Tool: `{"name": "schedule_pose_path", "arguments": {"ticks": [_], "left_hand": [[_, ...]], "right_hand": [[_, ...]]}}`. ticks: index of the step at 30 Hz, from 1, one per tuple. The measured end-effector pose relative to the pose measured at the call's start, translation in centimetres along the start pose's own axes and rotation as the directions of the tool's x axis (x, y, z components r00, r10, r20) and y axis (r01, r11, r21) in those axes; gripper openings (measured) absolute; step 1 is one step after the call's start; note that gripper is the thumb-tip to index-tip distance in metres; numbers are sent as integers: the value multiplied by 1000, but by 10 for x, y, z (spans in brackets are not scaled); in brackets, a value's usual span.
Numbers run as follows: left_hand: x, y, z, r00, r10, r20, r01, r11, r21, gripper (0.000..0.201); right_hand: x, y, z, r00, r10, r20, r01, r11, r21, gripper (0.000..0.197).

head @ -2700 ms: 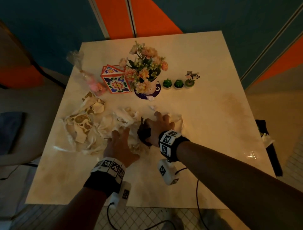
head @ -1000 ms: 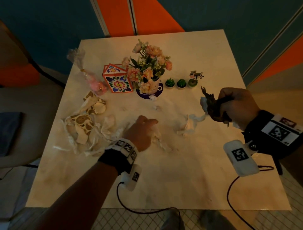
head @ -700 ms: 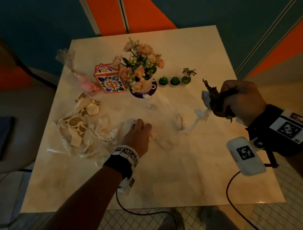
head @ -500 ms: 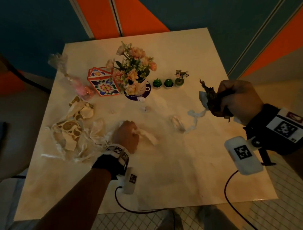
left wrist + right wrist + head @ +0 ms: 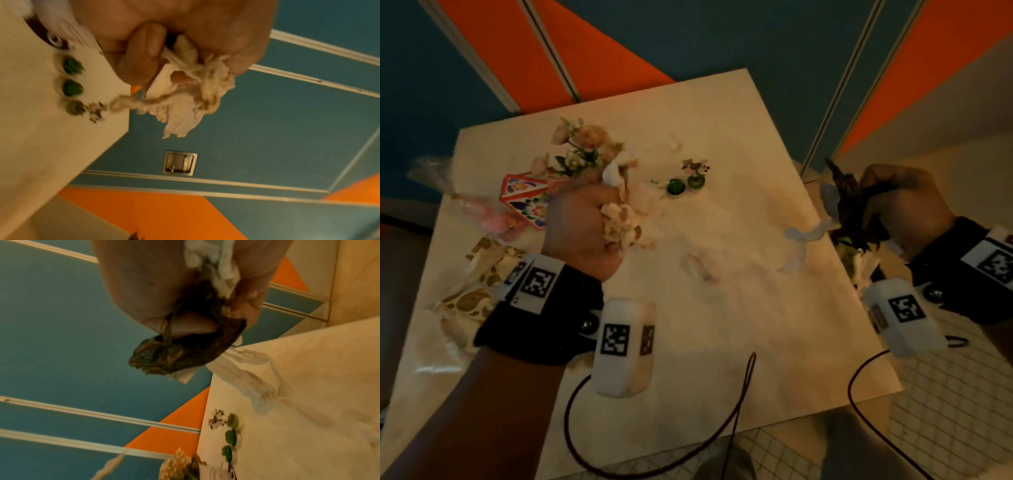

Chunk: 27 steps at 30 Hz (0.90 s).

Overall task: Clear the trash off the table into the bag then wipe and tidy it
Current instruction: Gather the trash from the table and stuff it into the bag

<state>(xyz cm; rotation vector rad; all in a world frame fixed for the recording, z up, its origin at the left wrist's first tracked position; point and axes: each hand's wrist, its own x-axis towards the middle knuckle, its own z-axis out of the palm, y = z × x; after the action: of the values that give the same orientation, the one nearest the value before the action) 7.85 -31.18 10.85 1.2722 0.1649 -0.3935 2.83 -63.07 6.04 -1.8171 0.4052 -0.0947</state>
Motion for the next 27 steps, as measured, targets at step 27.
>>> {"name": "schedule_pose_path", "arguments": {"ticks": [27], "left_hand": [[210, -352, 331, 847, -461, -264, 407, 244, 880, 29]], "right_hand": [[86, 315, -160, 732, 679, 49, -677, 734, -62, 33]]}}
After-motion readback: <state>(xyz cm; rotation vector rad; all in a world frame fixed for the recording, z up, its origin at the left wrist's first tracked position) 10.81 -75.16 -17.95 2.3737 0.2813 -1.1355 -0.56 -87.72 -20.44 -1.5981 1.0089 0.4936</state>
